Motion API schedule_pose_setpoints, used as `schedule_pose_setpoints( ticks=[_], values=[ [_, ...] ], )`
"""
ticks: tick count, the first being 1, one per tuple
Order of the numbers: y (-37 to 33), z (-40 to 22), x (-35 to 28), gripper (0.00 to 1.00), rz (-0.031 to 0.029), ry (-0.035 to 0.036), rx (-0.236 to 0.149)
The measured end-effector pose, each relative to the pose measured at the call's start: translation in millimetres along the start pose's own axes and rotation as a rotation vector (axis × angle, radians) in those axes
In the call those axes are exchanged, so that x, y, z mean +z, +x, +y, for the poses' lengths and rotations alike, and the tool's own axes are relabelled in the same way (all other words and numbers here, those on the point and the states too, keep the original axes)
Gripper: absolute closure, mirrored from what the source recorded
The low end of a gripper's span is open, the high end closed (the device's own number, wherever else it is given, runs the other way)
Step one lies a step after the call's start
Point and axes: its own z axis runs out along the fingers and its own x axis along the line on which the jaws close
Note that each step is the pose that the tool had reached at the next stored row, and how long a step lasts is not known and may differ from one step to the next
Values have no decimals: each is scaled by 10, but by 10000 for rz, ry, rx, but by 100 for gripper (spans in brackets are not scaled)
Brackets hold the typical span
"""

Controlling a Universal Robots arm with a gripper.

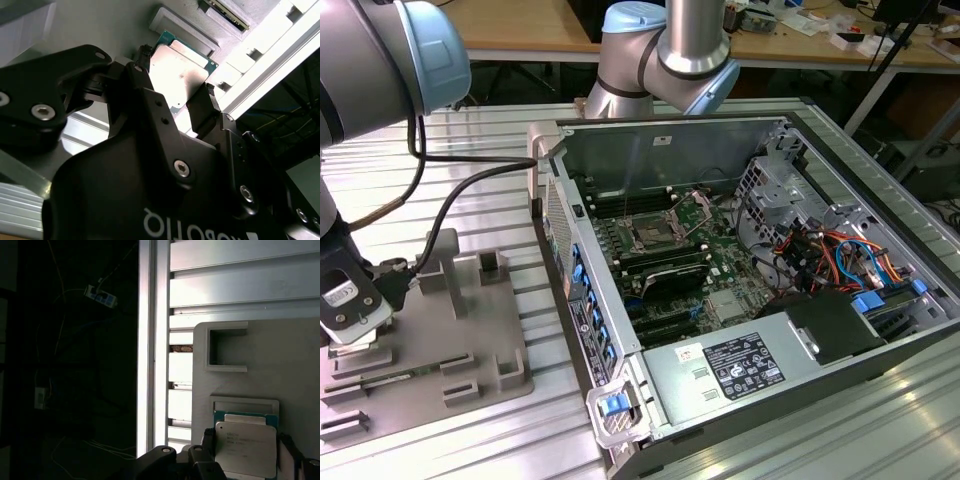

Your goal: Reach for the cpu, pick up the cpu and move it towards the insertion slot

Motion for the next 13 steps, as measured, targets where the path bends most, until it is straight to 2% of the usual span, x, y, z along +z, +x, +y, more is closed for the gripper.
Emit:
schedule_pose_setpoints(
  ticks=[13],
  values=[
    [1,0,-23,45,1,0,1]
  ],
)
